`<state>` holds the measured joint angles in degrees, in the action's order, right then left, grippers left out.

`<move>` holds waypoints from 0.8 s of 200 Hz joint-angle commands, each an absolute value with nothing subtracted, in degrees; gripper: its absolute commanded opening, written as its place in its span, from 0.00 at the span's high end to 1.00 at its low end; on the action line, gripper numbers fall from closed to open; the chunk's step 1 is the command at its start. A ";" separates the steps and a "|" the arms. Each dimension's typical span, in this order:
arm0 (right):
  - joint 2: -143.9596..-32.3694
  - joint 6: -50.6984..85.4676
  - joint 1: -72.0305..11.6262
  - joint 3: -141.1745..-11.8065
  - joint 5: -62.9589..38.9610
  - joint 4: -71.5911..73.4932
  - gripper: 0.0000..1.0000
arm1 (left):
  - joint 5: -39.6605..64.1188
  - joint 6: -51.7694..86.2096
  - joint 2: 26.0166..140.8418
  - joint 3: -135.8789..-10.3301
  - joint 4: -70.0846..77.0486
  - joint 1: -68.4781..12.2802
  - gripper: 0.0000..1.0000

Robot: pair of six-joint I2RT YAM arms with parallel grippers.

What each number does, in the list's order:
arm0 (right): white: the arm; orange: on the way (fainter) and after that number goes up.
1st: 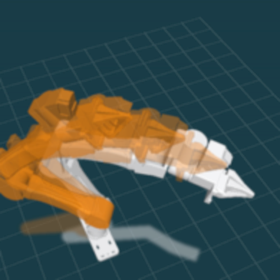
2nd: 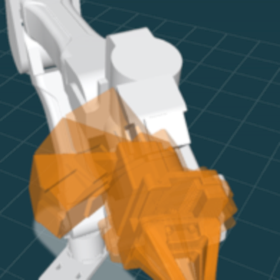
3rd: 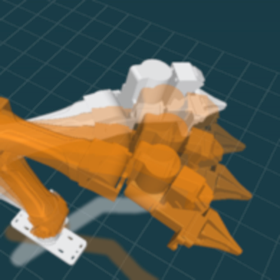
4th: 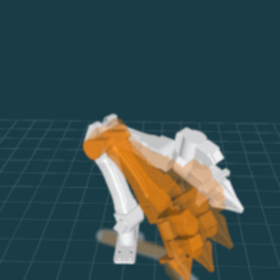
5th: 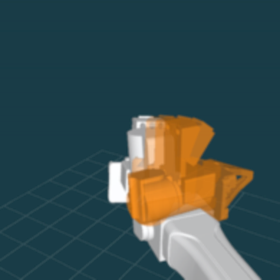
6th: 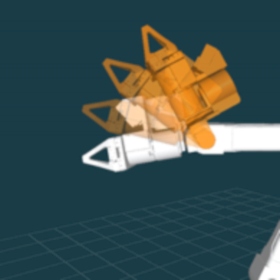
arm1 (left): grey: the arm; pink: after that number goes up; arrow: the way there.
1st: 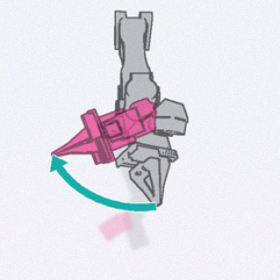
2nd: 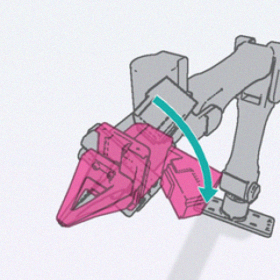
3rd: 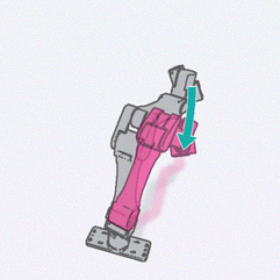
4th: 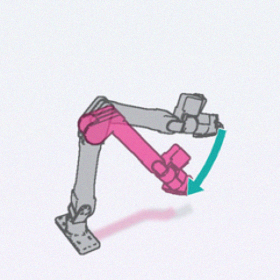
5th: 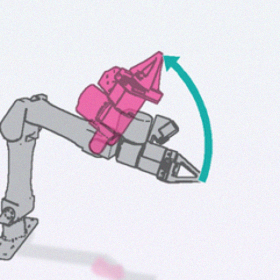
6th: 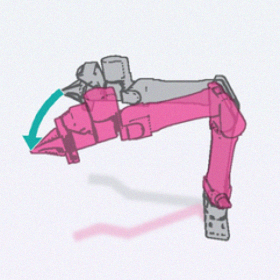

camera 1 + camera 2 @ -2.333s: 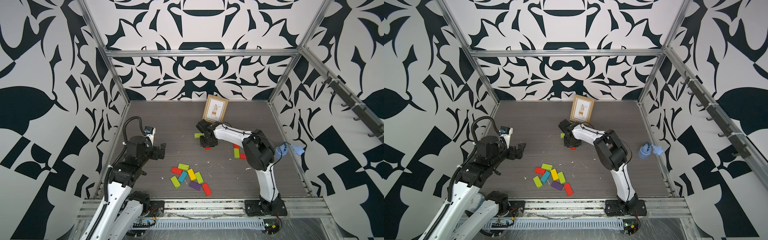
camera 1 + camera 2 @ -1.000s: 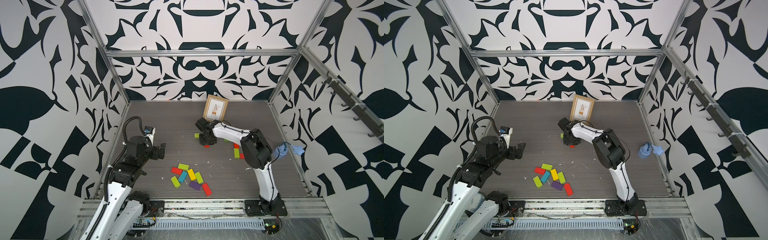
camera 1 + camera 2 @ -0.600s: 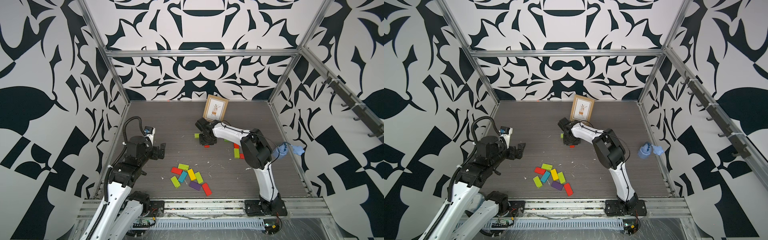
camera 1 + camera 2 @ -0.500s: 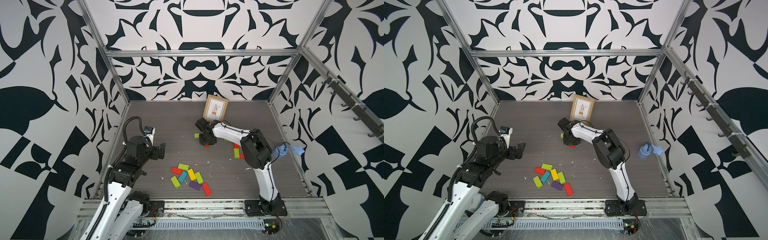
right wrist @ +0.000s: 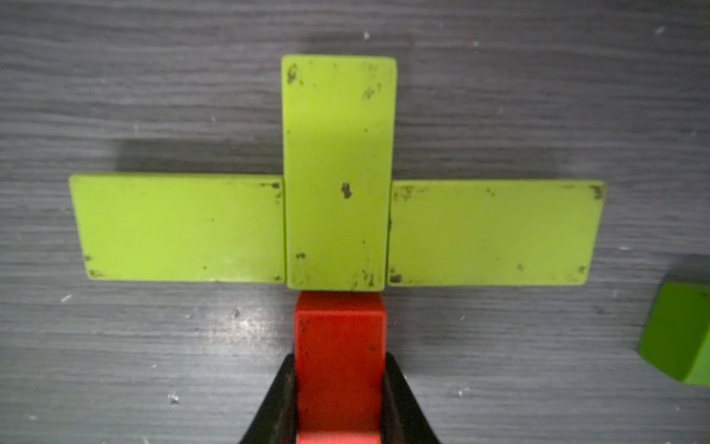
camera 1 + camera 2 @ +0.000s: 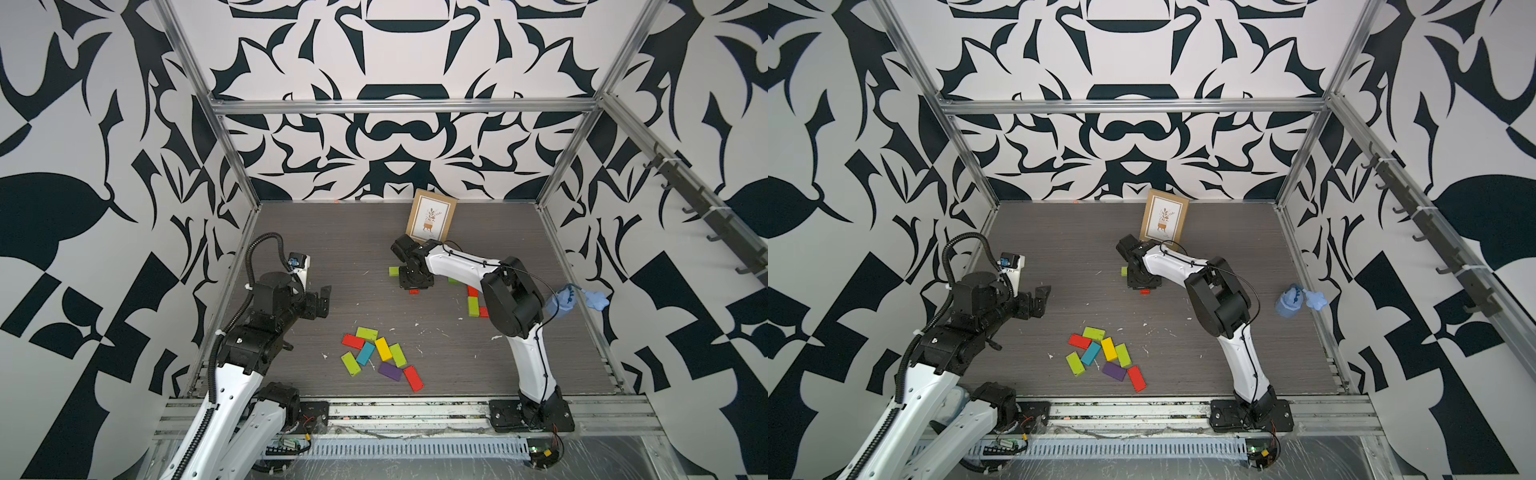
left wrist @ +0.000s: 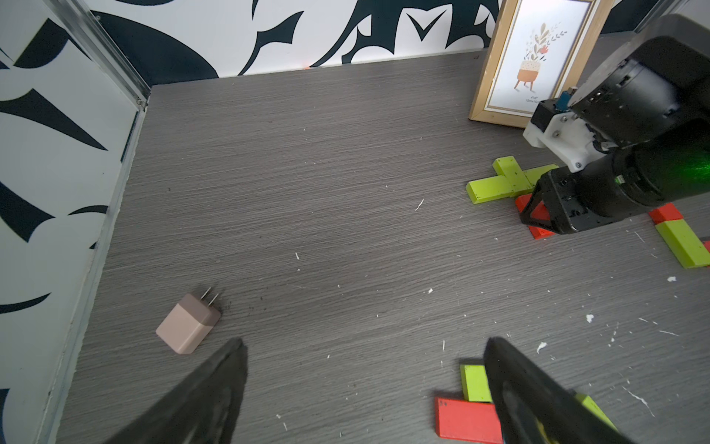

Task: Assemble the letter t with building blocks
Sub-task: Assemble the building block at the center of the board.

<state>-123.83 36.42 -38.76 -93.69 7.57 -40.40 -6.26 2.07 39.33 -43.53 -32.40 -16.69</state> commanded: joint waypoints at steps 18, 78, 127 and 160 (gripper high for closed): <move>-125.07 36.64 -38.37 -95.03 8.79 -40.04 0.71 | -6.57 2.27 38.86 -42.94 -33.45 -16.70 0.00; -125.16 36.37 -38.33 -95.19 7.82 -39.11 0.70 | -6.62 2.30 38.94 -42.89 -33.57 -16.70 0.00; -125.32 36.55 -38.32 -95.50 8.00 -39.11 0.69 | -6.64 2.25 38.98 -42.86 -33.53 -16.64 0.00; -125.13 36.38 -38.32 -95.38 7.80 -39.11 0.68 | -6.60 2.28 39.01 -42.81 -33.57 -16.70 0.00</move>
